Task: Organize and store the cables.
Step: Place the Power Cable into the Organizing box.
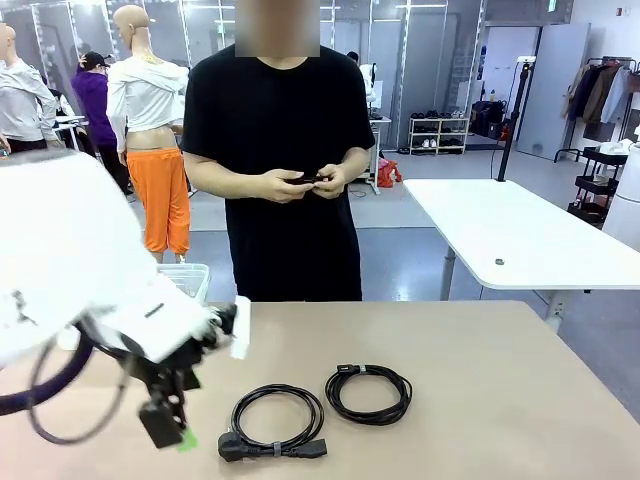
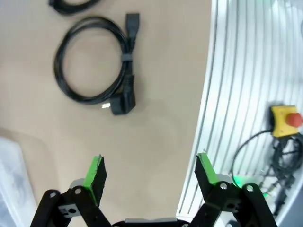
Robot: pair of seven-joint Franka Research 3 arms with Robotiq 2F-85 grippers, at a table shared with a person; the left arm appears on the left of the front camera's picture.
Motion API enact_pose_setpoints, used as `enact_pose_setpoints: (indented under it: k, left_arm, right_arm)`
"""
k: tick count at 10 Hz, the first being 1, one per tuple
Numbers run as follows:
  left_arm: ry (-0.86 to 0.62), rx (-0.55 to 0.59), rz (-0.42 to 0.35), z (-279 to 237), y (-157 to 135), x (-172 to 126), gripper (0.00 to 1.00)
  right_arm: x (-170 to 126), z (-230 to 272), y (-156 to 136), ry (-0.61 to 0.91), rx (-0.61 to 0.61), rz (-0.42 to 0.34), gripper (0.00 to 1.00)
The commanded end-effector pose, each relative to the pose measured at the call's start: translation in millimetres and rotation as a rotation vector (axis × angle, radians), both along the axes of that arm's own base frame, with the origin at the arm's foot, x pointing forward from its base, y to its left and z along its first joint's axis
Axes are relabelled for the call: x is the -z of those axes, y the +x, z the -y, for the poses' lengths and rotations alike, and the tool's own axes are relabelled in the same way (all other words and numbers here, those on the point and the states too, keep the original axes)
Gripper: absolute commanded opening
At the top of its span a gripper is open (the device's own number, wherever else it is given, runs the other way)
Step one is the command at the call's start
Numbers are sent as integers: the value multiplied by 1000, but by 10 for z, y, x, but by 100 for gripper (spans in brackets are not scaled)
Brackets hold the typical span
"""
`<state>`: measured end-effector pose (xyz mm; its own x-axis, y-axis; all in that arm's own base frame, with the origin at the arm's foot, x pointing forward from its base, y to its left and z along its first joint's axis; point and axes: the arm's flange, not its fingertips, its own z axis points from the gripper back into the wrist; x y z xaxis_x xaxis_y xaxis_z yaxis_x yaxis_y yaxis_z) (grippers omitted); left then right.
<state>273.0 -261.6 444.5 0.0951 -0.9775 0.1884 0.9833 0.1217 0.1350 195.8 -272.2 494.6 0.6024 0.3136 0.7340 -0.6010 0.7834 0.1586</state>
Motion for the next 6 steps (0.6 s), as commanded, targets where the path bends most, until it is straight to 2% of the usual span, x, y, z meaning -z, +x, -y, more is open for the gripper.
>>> enact_pose_setpoints:
  k: [1,3,4,5,6]
  left_arm:
    - [29,-37,11,303,212,236,96]
    - [-12,-36,28,420,270,348,96]
    - [-48,60,-19,338,255,315,96]
    - [16,-12,10,373,147,369,96]
    - [16,-12,10,373,147,369,96]
  right_arm:
    - [-11,1,-20,-2,-15,10,100]
    - [-11,1,-20,-2,-15,10,100]
    - [-11,1,-20,-2,-15,10,100]
    - [-11,1,-20,-2,-15,10,100]
    - [-11,1,-20,-2,-15,10,100]
